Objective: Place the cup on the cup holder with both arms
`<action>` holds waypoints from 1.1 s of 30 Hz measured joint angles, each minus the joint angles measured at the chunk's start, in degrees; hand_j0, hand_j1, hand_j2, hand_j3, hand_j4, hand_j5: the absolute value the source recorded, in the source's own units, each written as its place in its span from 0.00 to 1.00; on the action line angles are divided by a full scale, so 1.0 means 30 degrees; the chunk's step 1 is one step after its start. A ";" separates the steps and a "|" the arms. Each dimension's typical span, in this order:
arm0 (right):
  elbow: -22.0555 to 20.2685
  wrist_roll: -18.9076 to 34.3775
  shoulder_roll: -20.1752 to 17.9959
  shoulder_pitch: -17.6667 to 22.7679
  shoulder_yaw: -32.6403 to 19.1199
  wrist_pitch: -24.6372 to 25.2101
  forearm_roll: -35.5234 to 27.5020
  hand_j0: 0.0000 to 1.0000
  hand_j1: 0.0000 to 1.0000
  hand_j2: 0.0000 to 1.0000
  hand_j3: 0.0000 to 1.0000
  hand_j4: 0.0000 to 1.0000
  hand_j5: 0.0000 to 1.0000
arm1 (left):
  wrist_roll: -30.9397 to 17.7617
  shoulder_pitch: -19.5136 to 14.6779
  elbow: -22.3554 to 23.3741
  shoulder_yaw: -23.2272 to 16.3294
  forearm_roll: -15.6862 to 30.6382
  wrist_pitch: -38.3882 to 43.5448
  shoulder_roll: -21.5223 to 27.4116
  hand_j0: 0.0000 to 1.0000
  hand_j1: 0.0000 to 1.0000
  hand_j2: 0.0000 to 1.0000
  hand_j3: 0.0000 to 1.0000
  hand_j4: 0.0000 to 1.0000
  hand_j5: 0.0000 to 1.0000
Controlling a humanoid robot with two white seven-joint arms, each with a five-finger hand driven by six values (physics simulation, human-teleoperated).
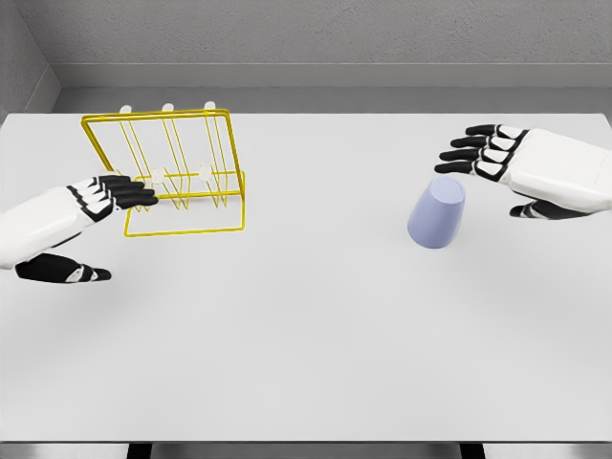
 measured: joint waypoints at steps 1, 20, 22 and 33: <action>0.0000 0.0004 0.0006 0.0000 0.0014 0.0000 0.0005 1.00 1.00 1.00 1.00 1.00 1.00 | 0.0001 -0.0088 -0.0001 0.0012 -0.0008 0.0000 -0.0101 1.00 1.00 1.00 1.00 1.00 1.00; 0.3284 0.3933 0.3170 -0.4482 0.1855 0.0002 0.1812 1.00 1.00 1.00 1.00 1.00 1.00 | 0.0201 -0.0205 0.0000 -0.4226 0.4340 0.0002 -0.1893 1.00 1.00 1.00 1.00 1.00 1.00; 0.3580 0.4575 0.3342 -0.4804 0.2563 -0.0009 0.1844 1.00 1.00 1.00 1.00 1.00 1.00 | 0.0220 -0.0555 0.0000 -0.5229 0.5824 0.0004 -0.1912 1.00 1.00 1.00 1.00 1.00 1.00; 0.4077 0.6009 0.3746 -0.4951 0.3548 -0.0022 0.2062 1.00 1.00 1.00 1.00 1.00 1.00 | 0.0146 -0.3486 0.0075 -1.0780 0.9663 0.0007 -0.1621 1.00 1.00 1.00 1.00 1.00 1.00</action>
